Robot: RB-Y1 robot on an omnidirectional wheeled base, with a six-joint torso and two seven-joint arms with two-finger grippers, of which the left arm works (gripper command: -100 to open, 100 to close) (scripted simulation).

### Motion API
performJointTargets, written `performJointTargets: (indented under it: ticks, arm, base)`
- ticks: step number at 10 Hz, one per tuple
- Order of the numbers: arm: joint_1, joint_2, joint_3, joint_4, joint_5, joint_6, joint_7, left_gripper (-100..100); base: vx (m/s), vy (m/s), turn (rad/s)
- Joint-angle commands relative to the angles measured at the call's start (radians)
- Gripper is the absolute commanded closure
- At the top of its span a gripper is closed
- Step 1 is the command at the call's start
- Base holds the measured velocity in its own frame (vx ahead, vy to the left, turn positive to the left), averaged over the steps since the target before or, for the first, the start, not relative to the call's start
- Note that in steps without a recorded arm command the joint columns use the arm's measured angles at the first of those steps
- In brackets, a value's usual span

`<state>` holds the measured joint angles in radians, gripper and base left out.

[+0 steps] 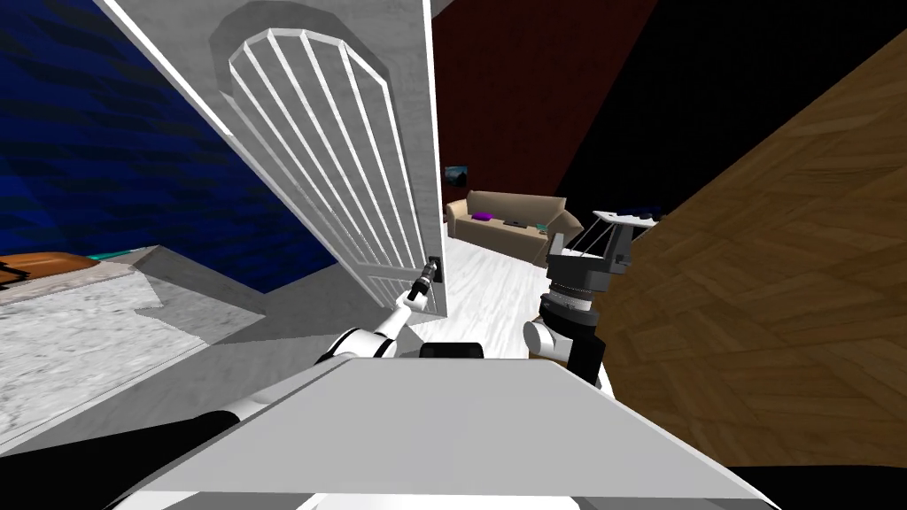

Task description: Push the door open

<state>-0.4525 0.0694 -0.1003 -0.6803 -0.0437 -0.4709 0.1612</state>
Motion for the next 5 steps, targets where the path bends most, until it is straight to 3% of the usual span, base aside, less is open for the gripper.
performJointTargets:
  ticks: [1, 4, 5]
  arm:
    - [-0.005, 0.010, 0.028, 0.000, 0.007, 0.000, -0.015, 100]
    - [-0.004, 0.018, 0.052, 0.002, 0.015, 0.001, -0.024, 100]
    - [-0.003, 0.025, 0.076, 0.003, 0.023, 0.003, -0.033, 100]
  base:
    - [0.153, -0.124, 0.070]
    - [0.112, -0.104, 0.046]
    - [0.121, -0.096, 0.090]
